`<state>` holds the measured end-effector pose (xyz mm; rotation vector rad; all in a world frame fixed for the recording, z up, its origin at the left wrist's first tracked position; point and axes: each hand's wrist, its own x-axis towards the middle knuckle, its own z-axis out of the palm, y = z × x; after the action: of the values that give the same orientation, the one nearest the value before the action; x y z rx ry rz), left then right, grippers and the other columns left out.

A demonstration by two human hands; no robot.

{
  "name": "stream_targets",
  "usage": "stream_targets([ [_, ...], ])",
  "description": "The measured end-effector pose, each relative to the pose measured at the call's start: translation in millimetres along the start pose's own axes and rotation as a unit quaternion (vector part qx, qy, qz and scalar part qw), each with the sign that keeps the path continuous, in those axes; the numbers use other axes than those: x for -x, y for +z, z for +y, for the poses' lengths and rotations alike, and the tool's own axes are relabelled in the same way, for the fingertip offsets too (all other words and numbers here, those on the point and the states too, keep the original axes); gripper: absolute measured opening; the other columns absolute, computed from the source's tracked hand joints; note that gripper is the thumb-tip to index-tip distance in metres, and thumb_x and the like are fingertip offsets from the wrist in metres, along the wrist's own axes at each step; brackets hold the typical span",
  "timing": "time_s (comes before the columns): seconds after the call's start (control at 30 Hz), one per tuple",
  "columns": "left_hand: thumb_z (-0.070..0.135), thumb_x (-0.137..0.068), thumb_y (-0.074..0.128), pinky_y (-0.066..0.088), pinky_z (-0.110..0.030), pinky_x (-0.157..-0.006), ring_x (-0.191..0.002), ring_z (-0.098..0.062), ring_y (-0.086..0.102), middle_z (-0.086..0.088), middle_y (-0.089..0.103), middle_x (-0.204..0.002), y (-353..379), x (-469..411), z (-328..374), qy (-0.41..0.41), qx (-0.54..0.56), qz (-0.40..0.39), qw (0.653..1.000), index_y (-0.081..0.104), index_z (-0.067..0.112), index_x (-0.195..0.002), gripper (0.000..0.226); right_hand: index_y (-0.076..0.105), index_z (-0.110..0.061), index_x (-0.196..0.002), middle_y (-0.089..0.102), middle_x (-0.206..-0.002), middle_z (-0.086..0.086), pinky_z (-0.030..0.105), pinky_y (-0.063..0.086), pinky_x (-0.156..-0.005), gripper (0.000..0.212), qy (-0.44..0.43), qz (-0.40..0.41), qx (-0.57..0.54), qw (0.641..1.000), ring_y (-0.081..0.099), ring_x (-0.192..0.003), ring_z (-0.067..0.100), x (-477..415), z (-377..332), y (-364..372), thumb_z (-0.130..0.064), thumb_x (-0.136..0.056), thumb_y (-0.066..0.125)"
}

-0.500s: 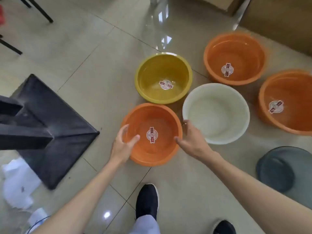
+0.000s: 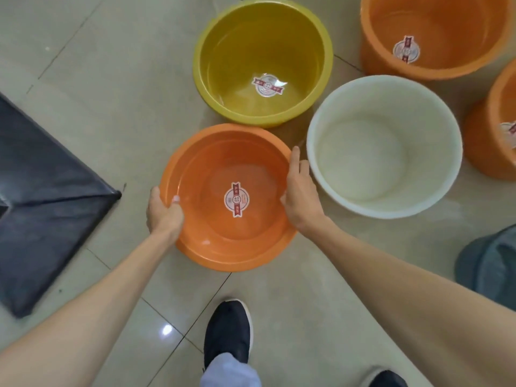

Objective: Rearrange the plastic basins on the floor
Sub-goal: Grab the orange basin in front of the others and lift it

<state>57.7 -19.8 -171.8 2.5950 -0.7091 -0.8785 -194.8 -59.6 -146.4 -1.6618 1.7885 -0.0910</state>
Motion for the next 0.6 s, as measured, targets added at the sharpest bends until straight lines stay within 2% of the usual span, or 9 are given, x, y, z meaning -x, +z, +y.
stream_targets([
  [0.07,0.028,-0.092,0.052,0.039,-0.047,-0.113,-0.132,-0.037,0.054,-0.013,0.056,-0.144,-12,15,1,0.000,0.007,-0.012,1.000,0.045,0.013,-0.142,0.052,-0.002,-0.003,-0.157,0.029,-0.152,0.021,0.043,0.044,-0.102,0.096,0.023,-0.008,-0.007,1.000,0.046,-0.132,0.040,14,-3,-7,0.007,-0.084,0.059],
  [0.13,0.023,-0.095,0.052,0.046,-0.046,-0.105,-0.119,-0.037,0.061,-0.013,0.065,-0.130,-30,46,13,0.016,-0.011,0.000,1.000,0.055,0.014,-0.129,0.034,-0.002,-0.004,-0.157,0.024,-0.156,0.020,0.043,0.043,-0.103,0.094,0.048,-0.008,-0.028,0.998,0.044,-0.136,0.039,40,-7,-23,0.007,-0.085,0.057],
  [0.23,0.017,-0.097,0.056,0.048,-0.038,-0.085,-0.096,-0.034,0.064,-0.009,0.069,-0.096,-57,103,50,0.061,-0.017,0.006,0.998,0.060,0.016,-0.107,0.011,0.000,-0.008,-0.158,0.035,-0.147,0.016,0.041,0.045,-0.093,0.087,0.066,0.016,-0.055,0.996,0.054,-0.121,0.038,80,0,-64,0.007,-0.088,0.048],
  [0.3,0.018,-0.095,0.061,0.046,-0.035,-0.078,-0.086,-0.029,0.063,-0.002,0.065,-0.081,-62,127,87,0.097,0.012,-0.004,0.995,0.060,0.019,-0.098,0.004,0.002,-0.008,-0.158,0.041,-0.142,0.015,0.039,0.045,-0.090,0.080,0.072,0.059,-0.075,0.993,0.057,-0.114,0.036,92,12,-106,0.005,-0.091,0.045],
  [0.4,0.021,-0.089,0.071,0.051,-0.034,-0.078,-0.076,-0.023,0.064,-0.001,0.069,-0.080,-45,151,154,0.142,0.116,-0.050,0.982,0.061,0.021,-0.097,0.013,0.007,-0.007,-0.158,0.038,-0.149,0.014,0.035,0.039,-0.098,0.075,0.114,0.132,-0.094,0.980,0.049,-0.126,0.033,90,40,-176,0.004,-0.095,0.045],
  [0.5,0.024,-0.085,0.074,0.050,-0.027,-0.070,-0.067,-0.017,0.061,0.008,0.067,-0.072,2,167,220,0.177,0.182,-0.072,0.964,0.062,0.019,-0.094,0.016,0.006,-0.005,-0.158,0.035,-0.151,0.016,0.036,0.034,-0.104,0.073,0.161,0.183,-0.088,0.966,0.043,-0.131,0.034,76,76,-229,0.003,-0.096,0.044],
  [0.6,0.025,-0.088,0.070,0.051,-0.032,-0.069,-0.068,-0.021,0.057,-0.004,0.067,-0.075,58,174,256,0.211,0.167,-0.074,0.960,0.065,0.013,-0.086,0.013,0.003,-0.001,-0.157,0.032,-0.153,0.020,0.034,0.031,-0.107,0.074,0.186,0.203,-0.082,0.958,0.041,-0.135,0.037,55,111,-247,0.007,-0.095,0.042],
])
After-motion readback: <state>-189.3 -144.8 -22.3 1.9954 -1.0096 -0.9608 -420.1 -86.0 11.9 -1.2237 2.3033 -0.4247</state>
